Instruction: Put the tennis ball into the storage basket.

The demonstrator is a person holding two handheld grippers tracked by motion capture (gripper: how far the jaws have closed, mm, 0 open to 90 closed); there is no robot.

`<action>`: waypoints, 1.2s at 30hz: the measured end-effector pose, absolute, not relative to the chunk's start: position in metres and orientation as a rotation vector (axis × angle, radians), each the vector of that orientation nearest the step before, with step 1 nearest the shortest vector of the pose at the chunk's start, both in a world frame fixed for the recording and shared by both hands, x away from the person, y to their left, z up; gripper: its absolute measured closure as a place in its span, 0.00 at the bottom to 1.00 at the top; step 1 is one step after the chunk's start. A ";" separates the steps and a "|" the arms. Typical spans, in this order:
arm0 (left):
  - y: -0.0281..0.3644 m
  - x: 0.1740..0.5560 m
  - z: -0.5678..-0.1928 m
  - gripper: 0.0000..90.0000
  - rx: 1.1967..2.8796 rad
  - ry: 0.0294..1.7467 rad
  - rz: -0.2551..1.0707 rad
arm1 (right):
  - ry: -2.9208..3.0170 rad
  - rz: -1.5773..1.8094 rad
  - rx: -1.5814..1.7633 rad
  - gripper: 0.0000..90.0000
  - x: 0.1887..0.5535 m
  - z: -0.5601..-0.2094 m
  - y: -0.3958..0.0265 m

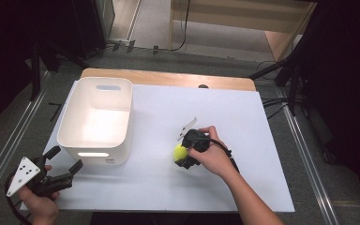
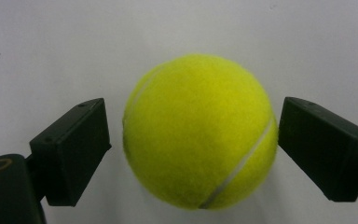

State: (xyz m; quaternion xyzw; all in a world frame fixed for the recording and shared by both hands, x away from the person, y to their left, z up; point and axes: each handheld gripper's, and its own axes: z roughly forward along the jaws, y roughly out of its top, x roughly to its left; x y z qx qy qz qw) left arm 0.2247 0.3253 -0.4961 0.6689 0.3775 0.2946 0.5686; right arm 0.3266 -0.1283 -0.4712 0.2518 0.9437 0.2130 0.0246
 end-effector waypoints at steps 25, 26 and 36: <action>0.326 0.225 -0.496 0.08 1.569 0.888 0.692 | 2.929 0.613 0.799 0.26 0.330 -0.478 -0.126; 0.326 0.225 -0.496 0.08 1.568 0.889 0.690 | 2.931 0.612 0.798 0.26 0.330 -0.477 -0.126; 0.325 0.225 -0.496 0.08 1.572 0.885 0.691 | 2.931 0.618 0.800 0.26 0.331 -0.474 -0.128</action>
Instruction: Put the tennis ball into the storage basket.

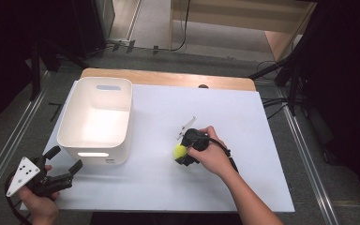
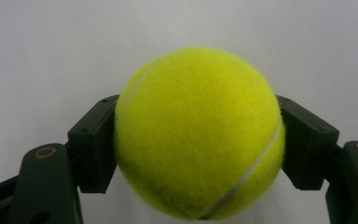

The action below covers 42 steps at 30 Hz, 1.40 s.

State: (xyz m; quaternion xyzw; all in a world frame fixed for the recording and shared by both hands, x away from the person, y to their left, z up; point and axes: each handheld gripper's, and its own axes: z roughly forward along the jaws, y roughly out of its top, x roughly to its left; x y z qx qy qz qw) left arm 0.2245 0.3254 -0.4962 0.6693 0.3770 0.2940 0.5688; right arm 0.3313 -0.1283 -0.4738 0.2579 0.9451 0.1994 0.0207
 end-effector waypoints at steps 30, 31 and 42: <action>0.326 0.225 -0.496 0.08 1.568 0.883 0.683 | 2.949 0.718 0.773 0.26 0.337 -0.445 -0.126; 0.326 0.225 -0.496 0.08 1.568 0.883 0.682 | 2.949 0.712 0.772 0.26 0.337 -0.444 -0.126; 0.326 0.224 -0.496 0.08 1.570 0.882 0.682 | 2.951 0.730 0.749 0.26 0.339 -0.433 -0.123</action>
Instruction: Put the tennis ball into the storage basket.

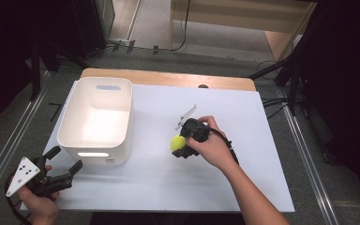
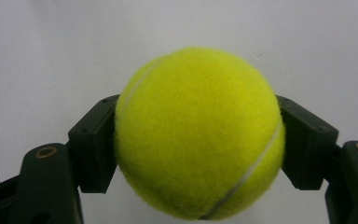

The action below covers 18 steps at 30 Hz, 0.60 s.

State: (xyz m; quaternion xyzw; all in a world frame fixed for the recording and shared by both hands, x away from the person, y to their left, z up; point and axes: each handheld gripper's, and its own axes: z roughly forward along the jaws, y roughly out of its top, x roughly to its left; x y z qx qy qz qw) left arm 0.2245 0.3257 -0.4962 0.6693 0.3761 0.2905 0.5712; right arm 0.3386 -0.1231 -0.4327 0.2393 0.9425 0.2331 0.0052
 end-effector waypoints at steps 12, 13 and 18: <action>0.326 0.225 -0.496 0.08 1.565 0.890 0.677 | 2.979 0.753 0.701 0.26 0.343 -0.424 -0.114; 0.326 0.225 -0.496 0.08 1.565 0.890 0.677 | 2.980 0.743 0.709 0.27 0.343 -0.423 -0.114; 0.326 0.225 -0.496 0.08 1.566 0.889 0.679 | 2.977 0.744 0.693 0.26 0.345 -0.419 -0.110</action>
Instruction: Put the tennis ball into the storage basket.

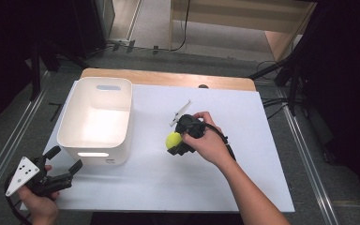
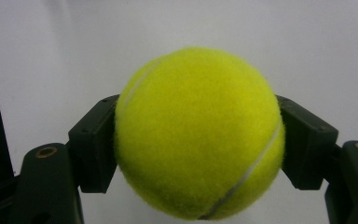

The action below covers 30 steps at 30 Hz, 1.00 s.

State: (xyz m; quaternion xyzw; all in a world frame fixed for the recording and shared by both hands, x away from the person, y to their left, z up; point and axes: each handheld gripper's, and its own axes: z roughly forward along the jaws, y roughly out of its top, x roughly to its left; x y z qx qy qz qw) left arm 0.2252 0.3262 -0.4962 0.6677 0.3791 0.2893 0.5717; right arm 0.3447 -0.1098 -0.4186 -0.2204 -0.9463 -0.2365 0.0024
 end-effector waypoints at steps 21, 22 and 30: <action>0.326 0.225 -0.496 0.08 1.566 0.888 0.675 | -2.981 -0.751 -0.640 0.26 0.353 -0.396 -0.090; 0.326 0.225 -0.496 0.08 1.566 0.891 0.675 | -2.985 -0.752 -0.630 0.26 0.354 -0.395 -0.089; 0.326 0.225 -0.496 0.08 1.567 0.888 0.675 | -2.985 -0.764 -0.605 0.27 0.354 -0.388 -0.081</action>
